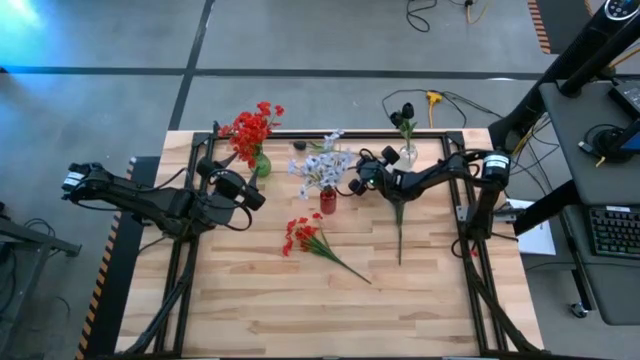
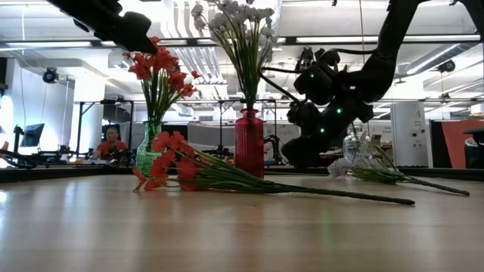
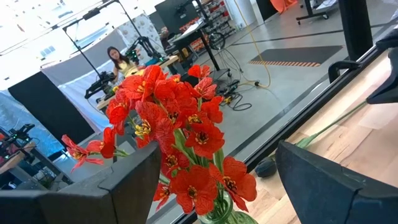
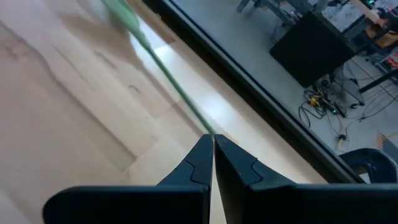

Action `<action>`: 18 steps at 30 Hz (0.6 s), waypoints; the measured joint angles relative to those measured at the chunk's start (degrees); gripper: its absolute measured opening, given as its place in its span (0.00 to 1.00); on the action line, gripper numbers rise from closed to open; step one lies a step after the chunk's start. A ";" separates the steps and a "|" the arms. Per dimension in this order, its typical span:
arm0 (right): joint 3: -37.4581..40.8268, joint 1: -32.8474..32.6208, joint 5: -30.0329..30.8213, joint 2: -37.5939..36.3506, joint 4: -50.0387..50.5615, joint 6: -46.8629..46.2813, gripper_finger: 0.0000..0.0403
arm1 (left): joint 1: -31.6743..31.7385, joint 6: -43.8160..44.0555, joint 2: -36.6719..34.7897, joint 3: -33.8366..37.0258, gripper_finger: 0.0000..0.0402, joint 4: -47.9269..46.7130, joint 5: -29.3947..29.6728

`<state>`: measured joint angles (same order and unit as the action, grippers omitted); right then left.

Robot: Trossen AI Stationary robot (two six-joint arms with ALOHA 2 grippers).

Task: Sort flowers into vase by color
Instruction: Put the black flower into the transparent vase

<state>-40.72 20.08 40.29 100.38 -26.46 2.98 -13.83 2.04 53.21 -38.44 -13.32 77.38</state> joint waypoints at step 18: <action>0.57 1.08 -4.52 0.11 0.59 -6.35 0.02 | 0.00 0.00 0.00 0.00 0.73 -0.02 0.00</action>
<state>-40.15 21.16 35.77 100.49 -25.87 -3.37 -13.82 2.04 53.21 -38.44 -13.34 77.38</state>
